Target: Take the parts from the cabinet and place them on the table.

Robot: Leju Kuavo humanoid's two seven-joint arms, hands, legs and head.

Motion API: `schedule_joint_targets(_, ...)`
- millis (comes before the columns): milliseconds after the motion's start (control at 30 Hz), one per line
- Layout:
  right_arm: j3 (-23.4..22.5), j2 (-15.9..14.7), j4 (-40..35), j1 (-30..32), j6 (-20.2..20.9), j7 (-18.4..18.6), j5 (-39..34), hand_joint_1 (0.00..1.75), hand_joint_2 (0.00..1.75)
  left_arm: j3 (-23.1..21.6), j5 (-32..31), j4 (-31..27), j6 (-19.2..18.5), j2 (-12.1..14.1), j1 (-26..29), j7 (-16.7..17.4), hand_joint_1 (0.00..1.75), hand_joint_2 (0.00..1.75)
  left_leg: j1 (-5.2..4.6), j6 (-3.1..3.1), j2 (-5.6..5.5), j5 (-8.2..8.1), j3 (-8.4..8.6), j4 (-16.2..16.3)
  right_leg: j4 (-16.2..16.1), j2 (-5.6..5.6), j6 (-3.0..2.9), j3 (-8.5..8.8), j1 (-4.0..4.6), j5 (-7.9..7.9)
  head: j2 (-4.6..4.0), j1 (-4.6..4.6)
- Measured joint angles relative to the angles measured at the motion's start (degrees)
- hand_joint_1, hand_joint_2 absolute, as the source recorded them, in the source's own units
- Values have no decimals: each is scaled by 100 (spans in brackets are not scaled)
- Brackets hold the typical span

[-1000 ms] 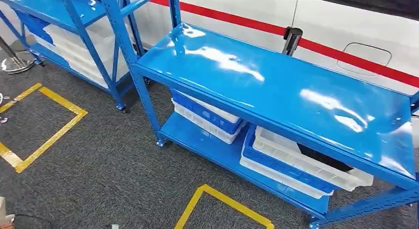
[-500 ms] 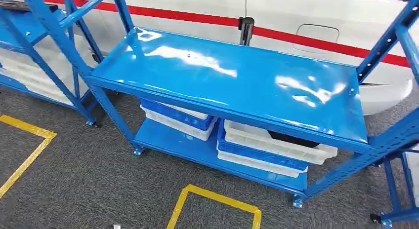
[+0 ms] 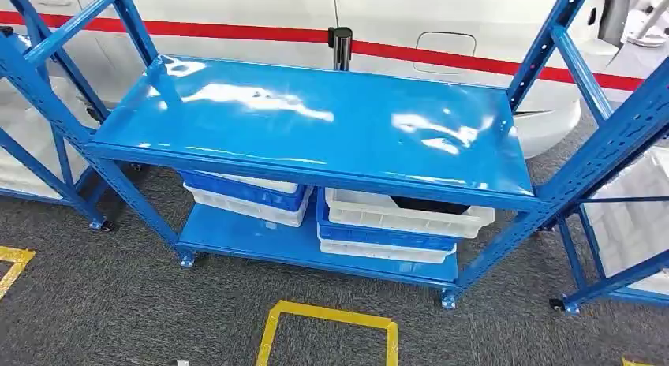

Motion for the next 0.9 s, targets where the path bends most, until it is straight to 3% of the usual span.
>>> schedule_joint_targets(67, 0, -7, 0, -24, 2, 0, 0, 0, 0, 0, 0, 2, 0, 2, 22, 2, 0, 0, -15, 3, 190, -5, -20, 3, 938, -113, -20, -466, -17, -416, 0, 2)
schedule_joint_targets(100, 0, -9, 0, -21, 9, 4, 2, 0, 0, 2, 7, 2, 2, 4, 21, 2, 0, 0, -15, 3, 272, -5, -35, 8, 1296, -128, 14, -629, -29, -524, 0, 4)
schedule_joint_targets(133, 0, -9, 0, -7, 11, 9, 2, 0, 0, 2, 9, 2, 4, 4, 21, 2, 0, 0, -15, 1, 350, -6, -39, 10, 1350, -142, 68, -636, -46, -507, 0, 0)
schedule_joint_targets(167, 0, -13, 0, 9, 13, 13, 0, 0, 0, 2, 9, 2, 4, 2, 20, 7, 0, 0, -13, -5, 412, -9, -38, 12, 1129, -159, 132, -493, -63, -403, 0, 4)
schedule_joint_targets(200, 0, -22, 2, 12, 13, 13, 2, 0, 0, 2, 13, 2, 4, -2, 20, 7, 0, 0, -10, -20, 482, -18, -33, 18, 652, -211, 203, -214, -82, -226, 0, 4)
schedule_joint_targets(233, 0, -33, 0, 5, 13, 13, 2, 0, 0, 2, 13, 2, 4, -9, 18, 7, 0, 0, -8, -46, 544, -35, -25, 37, 63, -354, 261, 131, -100, -44, 0, 4)
schedule_joint_targets(267, 0, -35, 0, -14, 13, 15, 7, 0, 0, 2, 18, 2, 7, -7, 17, 7, 0, 0, -16, -83, 595, -58, -17, 68, -389, -629, 269, 404, -107, 46, 0, 6)
schedule_joint_targets(300, 0, -35, 0, -41, 22, 20, 7, 0, 0, 2, 24, 2, 9, -7, 20, 7, 0, 0, -75, -143, 652, -104, -28, 99, -422, -659, 211, 427, -36, 69, 0, 9)
schedule_joint_targets(333, 0, -33, 0, -49, 20, 20, 4, 0, 0, 4, 35, 2, 11, -2, 17, 4, 0, 0, -67, -175, 701, -112, -13, 98, -426, -558, 120, 394, -48, 97, 0, -11)
schedule_joint_targets(400, 0, -35, 0, -22, 7, 20, 0, 0, 0, 2, 44, 0, 13, -11, 1, 2, 0, 0, -37, -228, 797, -93, 33, 73, -416, -460, 49, 308, -6, 91, 0, -18)
schedule_joint_targets(433, 0, -35, 0, -20, -2, 22, -2, 0, 0, 2, 57, -4, 13, -15, -5, 0, 0, 0, -20, -277, 840, -126, 47, 77, -442, -387, -11, 353, -54, 113, 0, -9)
schedule_joint_targets(467, 0, -35, 0, -14, -7, 22, -2, 0, 0, 2, 57, -4, 13, -13, -12, 0, 0, 0, 23, -338, 574, -214, 16, 176, -453, -321, -40, 390, -105, 128, 0, -20)
schedule_joint_targets(500, 0, -39, 0, -20, -9, 24, 0, 0, 0, 2, 57, -4, 11, -13, -8, -7, 0, 0, 39, -347, 307, -425, -84, 430, -451, -283, -97, 386, -107, 150, 0, -31)
schedule_joint_targets(533, 0, -33, 0, -30, -9, 22, 4, 0, 0, 2, 59, -2, 15, -9, 5, -7, 0, 0, 43, -357, 160, -696, -277, 874, -450, -217, -116, 378, -96, 158, 0, -33)
schedule_joint_targets(567, 0, -26, 0, -38, -33, 9, 4, 0, 0, 2, 68, 0, 22, 0, 22, -9, 0, 0, 41, -366, 100, -940, -525, 1414, -449, -139, -134, 368, -73, 169, 0, -37)
schedule_joint_targets(600, -2, -24, 0, -34, -68, -9, 2, 0, 0, 4, 83, 2, 24, 9, 32, -11, 0, 0, 41, -364, 80, -1064, -723, 1798, -448, -68, -135, 361, -55, 169, 0, -35)
schedule_joint_targets(633, -2, -24, 0, -23, -107, -24, 2, 0, 0, 4, 109, 4, 24, 13, 40, -20, 0, 0, 41, -351, 78, -1045, -826, 1960, -445, 10, -137, 360, -40, 171, 0, -35)
schedule_joint_targets(667, -2, -28, 0, -18, -140, -31, 9, 0, 0, 7, 120, 4, 33, 15, 46, -26, 0, 0, 41, -326, 78, -889, -788, 1827, -445, 59, -152, 366, -27, 181, 0, -35)
schedule_joint_targets(733, -2, -26, 0, -20, -212, -55, 39, 0, 0, 4, 127, 4, 39, 20, 44, -42, 0, 0, 40, -252, 54, -337, -395, 933, -445, 142, -152, 387, -5, 181, 0, -35)
schedule_joint_targets(767, 2, -22, 0, -21, -227, -52, 114, 0, 0, 4, 127, 4, 42, 20, 40, -46, 0, 0, 24, -184, -11, -89, -131, 377, -446, 180, -150, 398, 3, 182, 0, -35)
schedule_joint_targets(833, 11, -7, 0, -24, -240, -20, 234, 0, 0, 4, 127, 4, 55, 22, 30, -57, 0, 0, -13, -155, -22, -119, -71, 172, -433, 200, -137, 373, 54, 181, 0, -31)
schedule_joint_targets(900, 13, -4, 0, -17, -242, -4, 267, 0, 0, 6, 129, 4, 57, 22, 33, -59, 0, 0, -56, -110, -19, -105, -87, 175, -456, 199, -64, 357, 13, 202, 0, -33)
